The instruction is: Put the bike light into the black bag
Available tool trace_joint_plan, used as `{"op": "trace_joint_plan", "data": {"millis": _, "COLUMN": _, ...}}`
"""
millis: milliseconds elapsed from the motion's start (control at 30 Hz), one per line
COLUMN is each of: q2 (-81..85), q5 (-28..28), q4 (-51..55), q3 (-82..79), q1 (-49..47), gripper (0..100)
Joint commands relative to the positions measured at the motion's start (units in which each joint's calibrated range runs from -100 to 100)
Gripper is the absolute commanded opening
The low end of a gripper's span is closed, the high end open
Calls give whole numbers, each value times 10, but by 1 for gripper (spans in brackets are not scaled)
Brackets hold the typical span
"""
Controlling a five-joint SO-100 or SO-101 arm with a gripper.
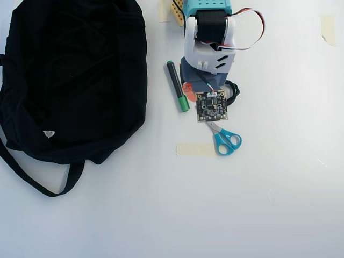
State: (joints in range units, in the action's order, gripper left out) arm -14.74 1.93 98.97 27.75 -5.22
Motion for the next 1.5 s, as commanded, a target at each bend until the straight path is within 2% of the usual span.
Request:
{"op": "trace_joint_plan", "data": {"millis": 0, "q2": 99, "q5": -22, "q4": 6, "q3": -57, "q1": 8, "gripper": 2}}
{"op": "trace_joint_plan", "data": {"millis": 267, "q2": 243, "q5": -24, "q4": 6, "q3": -209, "q1": 25, "gripper": 2}}
{"op": "trace_joint_plan", "data": {"millis": 567, "q2": 381, "q5": -86, "q4": 4, "q3": -361, "q1": 29, "gripper": 2}}
{"op": "trace_joint_plan", "data": {"millis": 733, "q2": 440, "q5": -87, "q4": 4, "q3": -418, "q1": 32, "gripper": 2}}
{"op": "trace_joint_plan", "data": {"millis": 1167, "q2": 452, "q5": -147, "q4": 0, "q3": -436, "q1": 39, "gripper": 2}}
{"op": "trace_joint_plan", "data": {"millis": 1467, "q2": 439, "q5": -180, "q4": -48, "q3": -463, "q1": 135, "gripper": 2}}
